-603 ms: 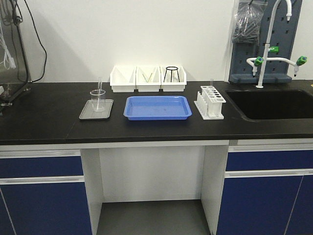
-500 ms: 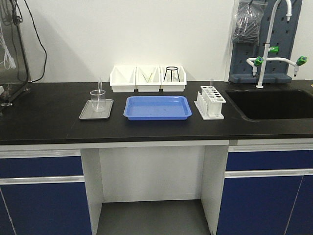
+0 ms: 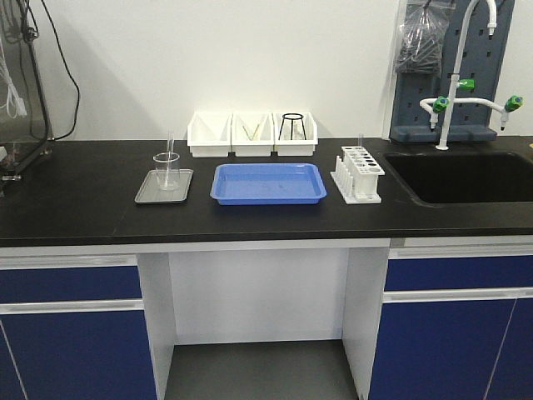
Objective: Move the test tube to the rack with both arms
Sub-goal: 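Drive the base forward toward the bench with the beaker and rack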
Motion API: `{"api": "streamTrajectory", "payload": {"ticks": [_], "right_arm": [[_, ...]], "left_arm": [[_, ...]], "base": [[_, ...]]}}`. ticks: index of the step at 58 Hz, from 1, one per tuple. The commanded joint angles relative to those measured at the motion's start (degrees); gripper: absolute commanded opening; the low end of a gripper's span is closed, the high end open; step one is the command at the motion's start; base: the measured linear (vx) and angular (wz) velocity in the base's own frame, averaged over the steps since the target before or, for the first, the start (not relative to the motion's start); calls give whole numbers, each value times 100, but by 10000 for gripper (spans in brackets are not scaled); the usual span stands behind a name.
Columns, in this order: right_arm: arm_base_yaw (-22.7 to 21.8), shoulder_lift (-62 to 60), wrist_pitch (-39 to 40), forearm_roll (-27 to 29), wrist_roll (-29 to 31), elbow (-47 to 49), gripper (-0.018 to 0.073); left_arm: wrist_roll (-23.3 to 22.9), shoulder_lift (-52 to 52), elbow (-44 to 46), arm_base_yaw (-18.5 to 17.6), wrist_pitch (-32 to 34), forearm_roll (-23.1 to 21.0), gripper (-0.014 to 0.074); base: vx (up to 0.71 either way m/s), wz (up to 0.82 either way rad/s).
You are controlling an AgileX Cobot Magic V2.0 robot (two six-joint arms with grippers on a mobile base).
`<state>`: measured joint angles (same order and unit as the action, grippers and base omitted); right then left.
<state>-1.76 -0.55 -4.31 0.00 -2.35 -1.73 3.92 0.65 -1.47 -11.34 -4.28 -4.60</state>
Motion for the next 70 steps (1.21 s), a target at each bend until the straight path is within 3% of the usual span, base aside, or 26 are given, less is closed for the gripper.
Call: {"api": "streamTrajectory", "payload": {"ticks": [1, 70], "right_arm": [[5, -83, 486, 0, 7, -14, -11], [5, -83, 486, 0, 7, -14, -11]], "left_arm": [[5, 88, -15, 17, 458, -14, -6], [5, 88, -15, 17, 458, -14, -6]], "base": [[0, 0], [10, -1]]}}
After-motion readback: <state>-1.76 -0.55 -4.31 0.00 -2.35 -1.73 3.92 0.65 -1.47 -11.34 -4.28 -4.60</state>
